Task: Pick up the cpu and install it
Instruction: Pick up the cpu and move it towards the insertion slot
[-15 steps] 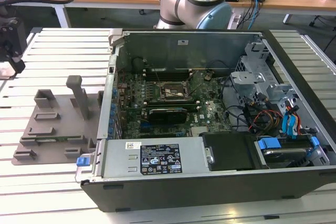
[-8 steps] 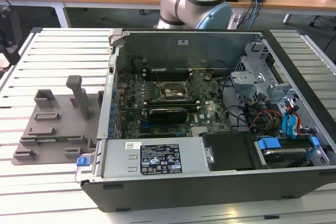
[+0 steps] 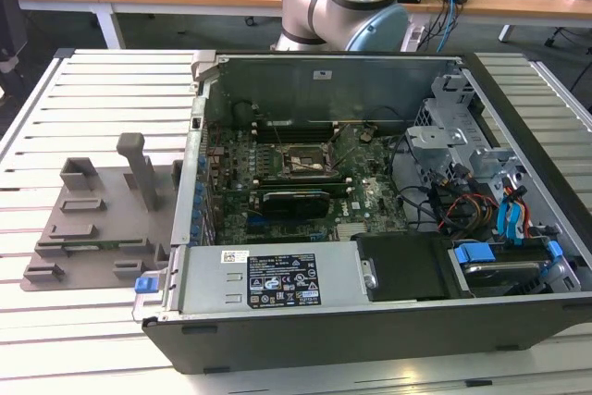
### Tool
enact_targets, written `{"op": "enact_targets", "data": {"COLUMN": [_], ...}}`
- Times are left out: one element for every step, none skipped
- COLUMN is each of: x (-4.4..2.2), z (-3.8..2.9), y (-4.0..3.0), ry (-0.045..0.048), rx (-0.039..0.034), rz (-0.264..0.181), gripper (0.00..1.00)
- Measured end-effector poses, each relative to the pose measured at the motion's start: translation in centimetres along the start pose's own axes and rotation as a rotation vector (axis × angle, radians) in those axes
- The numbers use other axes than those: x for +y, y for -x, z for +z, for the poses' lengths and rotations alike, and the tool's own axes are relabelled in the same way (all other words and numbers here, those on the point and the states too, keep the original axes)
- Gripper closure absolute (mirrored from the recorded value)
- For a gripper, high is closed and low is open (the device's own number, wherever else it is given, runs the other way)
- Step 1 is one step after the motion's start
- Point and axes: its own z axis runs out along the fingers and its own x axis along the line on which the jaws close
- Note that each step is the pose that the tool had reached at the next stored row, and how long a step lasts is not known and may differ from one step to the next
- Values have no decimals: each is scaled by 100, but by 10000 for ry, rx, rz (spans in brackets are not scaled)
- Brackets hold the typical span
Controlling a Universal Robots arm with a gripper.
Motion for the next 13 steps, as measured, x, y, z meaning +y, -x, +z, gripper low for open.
{"op": "enact_targets", "data": {"x": [0, 0, 1, 1, 1, 1, 1, 2, 2, 3, 3, 3, 5], "z": [-26, -35, -35, -38, -39, -40, -41, -39, -37, -35, -33, -32, -23], "y": [1, 1, 1, 1, 1, 2, 12, 28, 63, 107, 148, 192, 252], "ry": [0, 1, 1, 0, 0, -1, -2, -2, -2, -2, -4, -5, -6], "rx": [0, -1, -3, 0, 0, 0, 4, 2, 1, 0, 0, 1, 0], "rz": [0, 0, 0, 0, 0, 0, 1, 1, 0, 2, 0, -1, 0], "gripper": [45, 45, 45, 45, 45, 45, 45, 45, 45, 45, 45, 45, 45]}}
